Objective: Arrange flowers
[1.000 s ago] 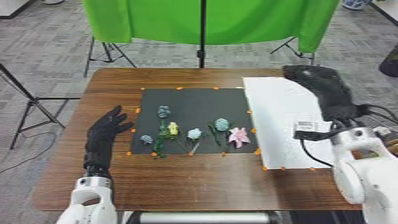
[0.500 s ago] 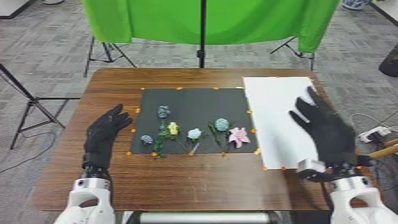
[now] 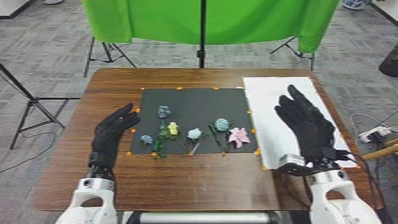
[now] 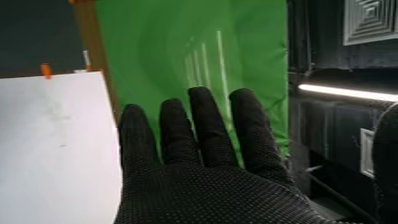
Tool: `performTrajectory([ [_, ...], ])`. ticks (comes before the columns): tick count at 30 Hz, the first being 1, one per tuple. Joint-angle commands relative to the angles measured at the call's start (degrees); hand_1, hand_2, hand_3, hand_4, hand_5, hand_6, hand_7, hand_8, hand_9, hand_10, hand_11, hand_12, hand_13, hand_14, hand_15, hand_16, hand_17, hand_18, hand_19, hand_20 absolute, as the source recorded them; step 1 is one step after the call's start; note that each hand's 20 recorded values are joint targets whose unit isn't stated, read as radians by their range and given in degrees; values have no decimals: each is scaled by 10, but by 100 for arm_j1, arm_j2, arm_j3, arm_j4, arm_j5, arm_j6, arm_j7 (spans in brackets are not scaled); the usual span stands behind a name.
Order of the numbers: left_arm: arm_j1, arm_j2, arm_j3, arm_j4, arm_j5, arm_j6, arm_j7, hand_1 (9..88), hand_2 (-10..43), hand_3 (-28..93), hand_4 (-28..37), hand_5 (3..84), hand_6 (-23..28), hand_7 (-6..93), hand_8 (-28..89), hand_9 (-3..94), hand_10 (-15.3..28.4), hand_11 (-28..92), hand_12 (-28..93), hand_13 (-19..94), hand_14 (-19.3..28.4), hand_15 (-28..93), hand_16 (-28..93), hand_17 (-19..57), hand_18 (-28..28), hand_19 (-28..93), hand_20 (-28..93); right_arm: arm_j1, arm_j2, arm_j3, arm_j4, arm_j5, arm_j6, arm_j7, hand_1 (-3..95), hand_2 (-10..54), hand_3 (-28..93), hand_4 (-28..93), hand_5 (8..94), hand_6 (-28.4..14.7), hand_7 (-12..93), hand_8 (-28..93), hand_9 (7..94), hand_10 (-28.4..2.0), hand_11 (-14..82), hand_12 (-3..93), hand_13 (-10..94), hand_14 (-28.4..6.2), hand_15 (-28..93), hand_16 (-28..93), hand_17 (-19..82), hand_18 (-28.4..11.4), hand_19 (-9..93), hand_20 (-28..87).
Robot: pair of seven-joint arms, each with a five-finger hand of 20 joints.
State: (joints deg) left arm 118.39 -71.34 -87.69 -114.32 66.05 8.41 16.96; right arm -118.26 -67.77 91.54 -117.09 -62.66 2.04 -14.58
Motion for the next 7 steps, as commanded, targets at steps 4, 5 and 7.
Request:
performTrajectory([
  [4, -9, -205, 7, 40, -24, -31, -10, 271, -14, 659, -226, 427, 33, 122, -68, 435, 126, 160, 117, 358, 169, 238, -1, 40, 131, 70, 187, 38, -65, -70, 10, -48, 6, -53, 17, -16, 774, -189, 314, -15, 55, -72, 348, -136, 27, 91, 228, -97, 58, 54, 128, -115, 3, 166],
  [5, -1, -195, 11, 37, -40, -17, 1, 271, -13, 659, -226, 427, 34, 122, -68, 435, 127, 159, 117, 358, 169, 238, -1, 39, 131, 70, 187, 30, -62, -74, 4, -51, 4, -47, 18, -16, 775, -189, 316, -15, 55, -72, 349, -136, 28, 91, 228, -98, 59, 54, 128, -116, 3, 166],
  [7, -8, -204, 15, 41, -40, -20, 1, 272, -13, 657, -227, 427, 33, 122, -68, 435, 126, 159, 117, 358, 169, 238, 0, 40, 131, 72, 188, 18, -62, -63, 1, -76, -56, -34, 19, -16, 776, -188, 319, -16, 56, -72, 351, -136, 28, 91, 229, -98, 60, 53, 129, -116, 4, 166],
])
